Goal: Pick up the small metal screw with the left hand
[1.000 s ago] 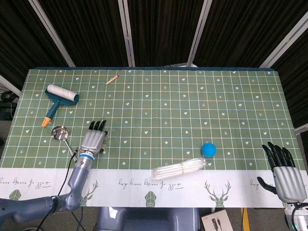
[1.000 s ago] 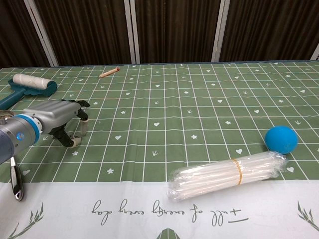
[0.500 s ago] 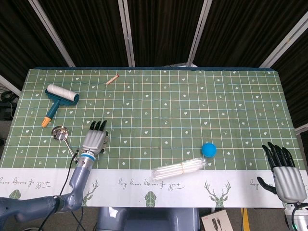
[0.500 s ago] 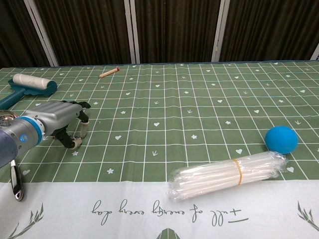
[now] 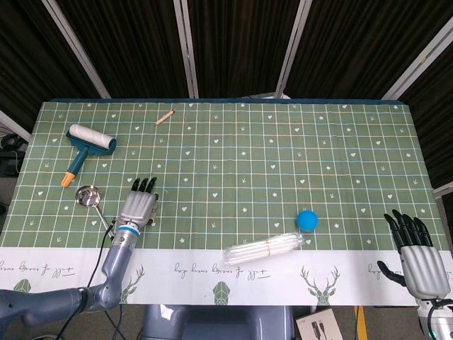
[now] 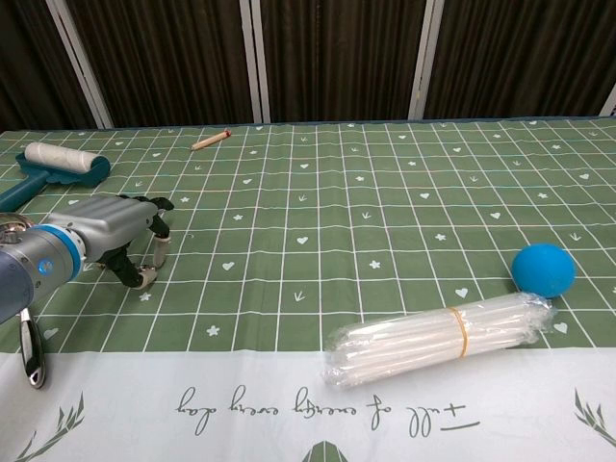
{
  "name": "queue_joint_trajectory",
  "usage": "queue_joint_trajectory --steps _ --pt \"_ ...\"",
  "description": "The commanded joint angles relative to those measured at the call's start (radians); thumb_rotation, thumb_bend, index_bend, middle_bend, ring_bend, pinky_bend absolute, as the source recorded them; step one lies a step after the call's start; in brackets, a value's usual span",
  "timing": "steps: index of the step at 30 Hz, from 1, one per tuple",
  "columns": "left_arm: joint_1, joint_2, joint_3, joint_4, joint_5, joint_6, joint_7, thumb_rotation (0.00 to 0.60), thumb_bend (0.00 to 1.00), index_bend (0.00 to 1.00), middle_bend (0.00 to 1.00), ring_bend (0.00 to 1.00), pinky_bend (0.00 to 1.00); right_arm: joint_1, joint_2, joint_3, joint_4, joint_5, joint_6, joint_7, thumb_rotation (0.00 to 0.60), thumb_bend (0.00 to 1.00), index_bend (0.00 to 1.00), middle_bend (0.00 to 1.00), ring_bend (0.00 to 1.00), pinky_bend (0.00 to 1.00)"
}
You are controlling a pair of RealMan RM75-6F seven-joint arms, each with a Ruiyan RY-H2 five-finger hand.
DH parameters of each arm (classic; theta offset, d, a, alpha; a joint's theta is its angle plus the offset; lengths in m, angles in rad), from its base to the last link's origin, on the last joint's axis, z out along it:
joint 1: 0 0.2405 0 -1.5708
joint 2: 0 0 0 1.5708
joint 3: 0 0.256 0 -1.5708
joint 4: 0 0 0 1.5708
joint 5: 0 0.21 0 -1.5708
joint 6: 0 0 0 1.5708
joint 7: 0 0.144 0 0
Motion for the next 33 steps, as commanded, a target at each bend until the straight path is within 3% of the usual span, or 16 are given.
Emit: queue_joint_trajectory --steps 1,10,16,22,33 --pt "0.000 0.000 0.000 0.000 -0.002 -0.001 -0.002 0.600 0.38 0.57 0.00 0.00 0.00 0.000 0.000 0.000 0.000 0.000 0.002 0.002 0.600 0.11 0.00 0.00 0.00 0.01" --pt "0.000 0.007 -0.002 -0.012 0.010 0.005 -0.020 0.600 0.41 0.59 0.00 0.00 0.00 -0.002 0.000 0.000 0.002 -0.001 0.004 0.003 0.600 0.11 0.00 0.00 0.00 0.00" --pt "0.003 0.067 -0.050 -0.114 0.065 0.049 -0.088 0.600 0.41 0.59 0.00 0.00 0.00 -0.002 0.000 0.000 0.001 0.000 0.003 0.000 0.600 0.11 0.00 0.00 0.00 0.00" --pt "0.021 0.104 -0.098 -0.180 0.109 0.071 -0.212 0.600 0.41 0.59 0.00 0.00 0.00 -0.002 0.000 0.000 0.002 -0.001 0.003 -0.002 0.600 0.11 0.00 0.00 0.00 0.00" --pt "0.059 0.117 -0.151 -0.137 0.142 0.066 -0.442 0.600 0.43 0.60 0.00 0.00 0.00 -0.001 0.000 0.000 0.002 0.003 -0.002 -0.003 0.600 0.11 0.00 0.00 0.00 0.00"
